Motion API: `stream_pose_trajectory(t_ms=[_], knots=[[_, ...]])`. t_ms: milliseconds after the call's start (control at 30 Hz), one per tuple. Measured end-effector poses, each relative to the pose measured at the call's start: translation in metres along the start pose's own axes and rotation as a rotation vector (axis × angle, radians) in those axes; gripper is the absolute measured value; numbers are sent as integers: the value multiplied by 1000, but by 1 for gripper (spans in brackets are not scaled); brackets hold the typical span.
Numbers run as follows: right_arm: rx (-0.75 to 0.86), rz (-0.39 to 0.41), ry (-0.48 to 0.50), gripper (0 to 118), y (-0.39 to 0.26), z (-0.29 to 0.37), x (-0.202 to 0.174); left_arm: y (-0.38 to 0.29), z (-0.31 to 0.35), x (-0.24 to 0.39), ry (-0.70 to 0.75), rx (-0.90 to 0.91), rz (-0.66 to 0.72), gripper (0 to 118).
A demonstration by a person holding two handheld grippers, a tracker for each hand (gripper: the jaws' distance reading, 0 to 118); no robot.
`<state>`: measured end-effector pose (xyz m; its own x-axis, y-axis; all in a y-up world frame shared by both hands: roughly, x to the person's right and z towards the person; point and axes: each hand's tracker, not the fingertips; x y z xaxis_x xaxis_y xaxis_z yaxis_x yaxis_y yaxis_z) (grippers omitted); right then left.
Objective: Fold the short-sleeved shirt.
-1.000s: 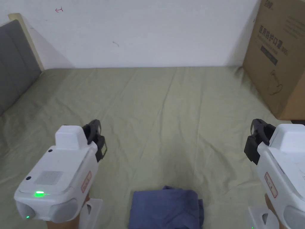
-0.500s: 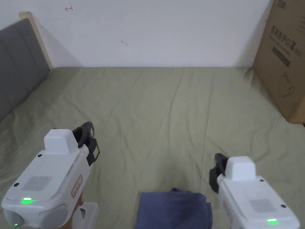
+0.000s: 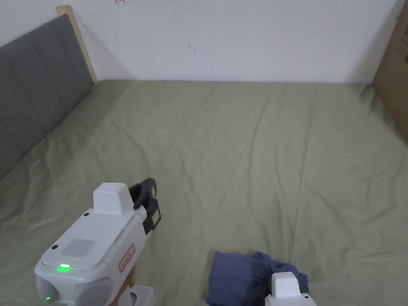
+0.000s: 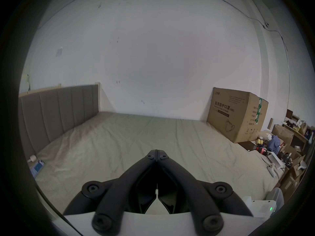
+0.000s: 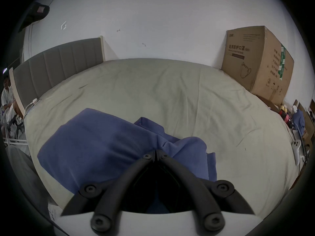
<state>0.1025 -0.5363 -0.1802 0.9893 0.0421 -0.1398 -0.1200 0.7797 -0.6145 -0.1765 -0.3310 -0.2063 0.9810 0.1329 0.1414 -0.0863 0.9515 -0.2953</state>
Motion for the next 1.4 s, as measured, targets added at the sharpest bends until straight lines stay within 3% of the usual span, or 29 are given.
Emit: stream_pose_trajectory(t_ms=[100,167,200,233,267,333,600,700,800,933,1033,1200,1400], knots=[[-11,-8,10,0,5,1,5,-11,-17,-4,-64,-147,98,3],[-7,-26,22,0,1,0,10,-26,-35,-7,-104,-299,173,20],[-7,-24,24,0,1,-1,11,-34,-44,-8,-126,-367,202,37],[-8,-24,29,0,2,-1,12,-44,-53,-8,-147,-427,232,67],[-10,-27,33,0,3,-1,14,-56,-62,-8,-167,-484,260,88],[-18,-50,46,0,1,-3,18,-75,-79,-7,-199,-602,316,116],[-21,-72,68,0,-1,-5,23,-134,-128,-1,-299,-860,409,112],[-23,-79,73,0,-1,-6,25,-145,-138,7,-337,-913,384,86],[-24,-79,80,0,-2,-7,26,-152,-143,12,-388,-934,408,45],[-36,-85,101,0,5,-5,31,-149,-137,20,-367,-916,372,27],[-28,-94,115,0,21,7,33,-141,-130,16,-373,-881,373,24],[136,-85,130,0,63,37,36,-107,-128,-8,-385,-836,317,23],[235,-65,122,0,105,53,33,-59,-130,-103,-242,-812,193,23]])
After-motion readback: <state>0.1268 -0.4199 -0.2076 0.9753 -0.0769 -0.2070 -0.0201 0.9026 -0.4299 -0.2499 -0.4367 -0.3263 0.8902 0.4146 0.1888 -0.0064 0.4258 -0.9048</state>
